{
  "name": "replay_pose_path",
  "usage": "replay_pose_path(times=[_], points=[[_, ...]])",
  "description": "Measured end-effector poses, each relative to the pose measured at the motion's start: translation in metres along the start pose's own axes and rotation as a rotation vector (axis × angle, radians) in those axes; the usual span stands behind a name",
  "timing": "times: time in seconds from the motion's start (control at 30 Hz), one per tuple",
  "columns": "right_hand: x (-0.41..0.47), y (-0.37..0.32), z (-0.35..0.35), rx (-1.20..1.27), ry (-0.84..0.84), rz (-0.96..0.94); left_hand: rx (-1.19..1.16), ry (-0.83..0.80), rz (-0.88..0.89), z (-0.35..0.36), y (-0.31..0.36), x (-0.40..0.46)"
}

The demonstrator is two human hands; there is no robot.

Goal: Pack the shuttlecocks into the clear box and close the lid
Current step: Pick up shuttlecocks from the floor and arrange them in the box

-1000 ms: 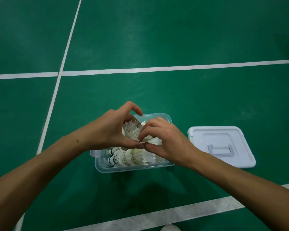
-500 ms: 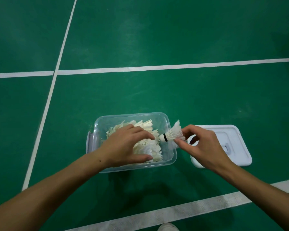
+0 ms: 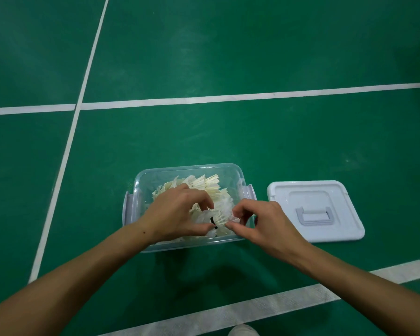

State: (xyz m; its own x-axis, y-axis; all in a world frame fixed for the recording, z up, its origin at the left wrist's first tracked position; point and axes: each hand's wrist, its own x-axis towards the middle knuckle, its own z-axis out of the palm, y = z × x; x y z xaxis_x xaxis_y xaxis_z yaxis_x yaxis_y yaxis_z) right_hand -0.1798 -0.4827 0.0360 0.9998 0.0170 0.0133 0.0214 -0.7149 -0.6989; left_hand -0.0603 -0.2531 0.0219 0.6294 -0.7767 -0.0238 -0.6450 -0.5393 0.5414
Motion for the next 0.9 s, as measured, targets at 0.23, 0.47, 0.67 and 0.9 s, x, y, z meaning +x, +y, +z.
replay_pose_path(times=[0.23, 0.47, 0.67, 0.9], points=[[0.017, -0.009, 0.021, 0.108, -0.132, 0.094, -0.008, 0.001, 0.019, -0.004, -0.002, -0.009], [0.035, -0.010, 0.028, 0.051, -0.300, 0.178, 0.032, -0.031, -0.003, 0.002, -0.008, -0.010], [0.037, -0.018, 0.001, -0.042, -0.378, 0.186, 0.072, -0.023, -0.044, 0.009, -0.004, -0.006], [0.036, -0.044, -0.035, -0.119, -0.254, 0.092, -0.092, 0.170, -0.093, -0.028, 0.011, -0.033]])
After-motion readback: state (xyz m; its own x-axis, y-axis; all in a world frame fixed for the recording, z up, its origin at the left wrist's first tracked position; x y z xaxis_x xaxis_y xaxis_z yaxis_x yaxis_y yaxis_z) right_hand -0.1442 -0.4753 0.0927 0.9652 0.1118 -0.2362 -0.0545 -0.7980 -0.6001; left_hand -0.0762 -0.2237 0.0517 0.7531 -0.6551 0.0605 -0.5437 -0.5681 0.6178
